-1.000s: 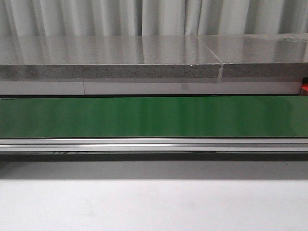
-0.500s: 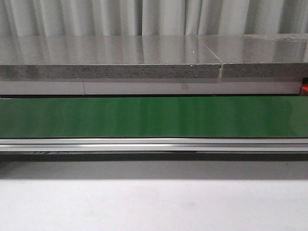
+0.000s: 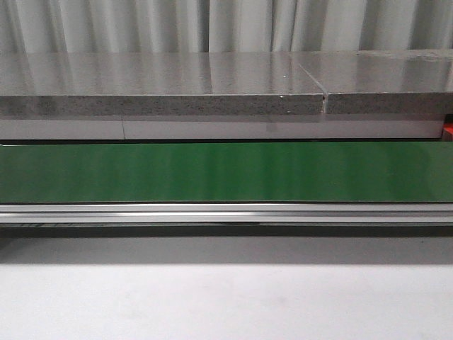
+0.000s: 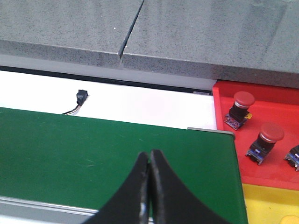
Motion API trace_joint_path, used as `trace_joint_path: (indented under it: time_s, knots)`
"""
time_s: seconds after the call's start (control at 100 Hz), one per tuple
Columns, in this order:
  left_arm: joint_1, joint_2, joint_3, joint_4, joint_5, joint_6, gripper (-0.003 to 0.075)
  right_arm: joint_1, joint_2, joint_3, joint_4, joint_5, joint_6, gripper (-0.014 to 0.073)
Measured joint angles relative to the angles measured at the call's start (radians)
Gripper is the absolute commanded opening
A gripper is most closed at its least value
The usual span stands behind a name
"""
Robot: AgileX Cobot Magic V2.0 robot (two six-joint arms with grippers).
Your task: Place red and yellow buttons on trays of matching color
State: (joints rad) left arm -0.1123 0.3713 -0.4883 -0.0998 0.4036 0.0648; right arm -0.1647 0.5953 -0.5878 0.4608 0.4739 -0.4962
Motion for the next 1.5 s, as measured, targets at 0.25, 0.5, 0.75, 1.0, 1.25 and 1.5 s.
trace_joint_path:
  time_s: [0.25, 0.5, 0.75, 1.0, 1.25, 1.5]
  knots:
    - [0.000, 0.000, 0.000, 0.000, 0.000, 0.000, -0.0019, 0.000, 0.000, 0.000, 0.000, 0.000, 0.000, -0.0067]
    - [0.000, 0.000, 0.000, 0.000, 0.000, 0.000, -0.0019, 0.000, 0.000, 0.000, 0.000, 0.000, -0.002, -0.0067]
    - [0.000, 0.012, -0.050, 0.000, 0.000, -0.012, -0.0019, 0.000, 0.000, 0.000, 0.000, 0.000, -0.002, -0.0067]
    - [0.019, 0.142, -0.161, 0.000, 0.080, -0.065, -0.0019, 0.000, 0.000, 0.000, 0.000, 0.000, -0.002, -0.0067]
    - [0.107, 0.297, -0.269, 0.000, 0.142, -0.070, -0.0019, 0.000, 0.000, 0.000, 0.000, 0.000, -0.002, -0.0067]
    - [0.194, 0.421, -0.320, 0.000, 0.151, -0.107, -0.0019, 0.000, 0.000, 0.000, 0.000, 0.000, -0.001, -0.0067]
